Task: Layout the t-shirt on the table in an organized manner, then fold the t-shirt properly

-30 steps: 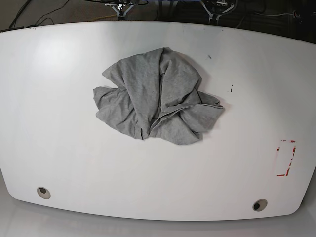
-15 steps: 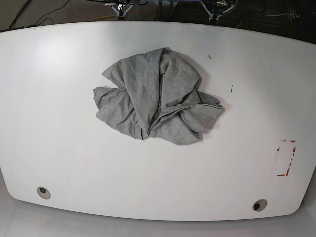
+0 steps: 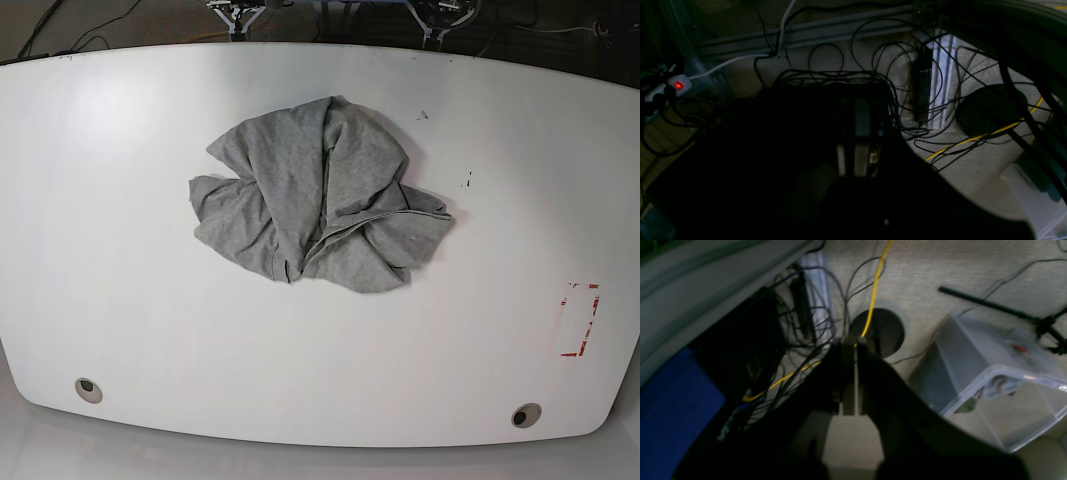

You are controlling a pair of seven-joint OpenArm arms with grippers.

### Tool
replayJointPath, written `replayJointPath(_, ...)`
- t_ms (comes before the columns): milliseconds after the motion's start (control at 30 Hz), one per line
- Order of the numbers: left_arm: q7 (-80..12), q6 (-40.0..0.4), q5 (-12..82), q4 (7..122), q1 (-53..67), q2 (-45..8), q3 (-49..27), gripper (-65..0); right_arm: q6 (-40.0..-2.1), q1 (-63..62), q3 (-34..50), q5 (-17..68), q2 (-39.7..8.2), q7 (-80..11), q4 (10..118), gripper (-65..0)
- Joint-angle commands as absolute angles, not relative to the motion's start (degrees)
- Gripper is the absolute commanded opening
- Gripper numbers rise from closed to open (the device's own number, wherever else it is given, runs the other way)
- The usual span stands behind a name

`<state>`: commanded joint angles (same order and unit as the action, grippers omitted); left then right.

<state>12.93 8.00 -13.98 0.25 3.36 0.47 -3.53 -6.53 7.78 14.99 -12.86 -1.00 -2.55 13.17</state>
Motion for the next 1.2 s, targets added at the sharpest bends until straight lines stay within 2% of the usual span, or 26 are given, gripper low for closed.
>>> replayJointPath(1200, 12.7, 8.0, -14.1, 1.0, 3.1, 0.3, -3.5, -64.1, -5.4, 6.8, 14.4, -12.8, -1.0, -2.6, 10.1, -64.7)
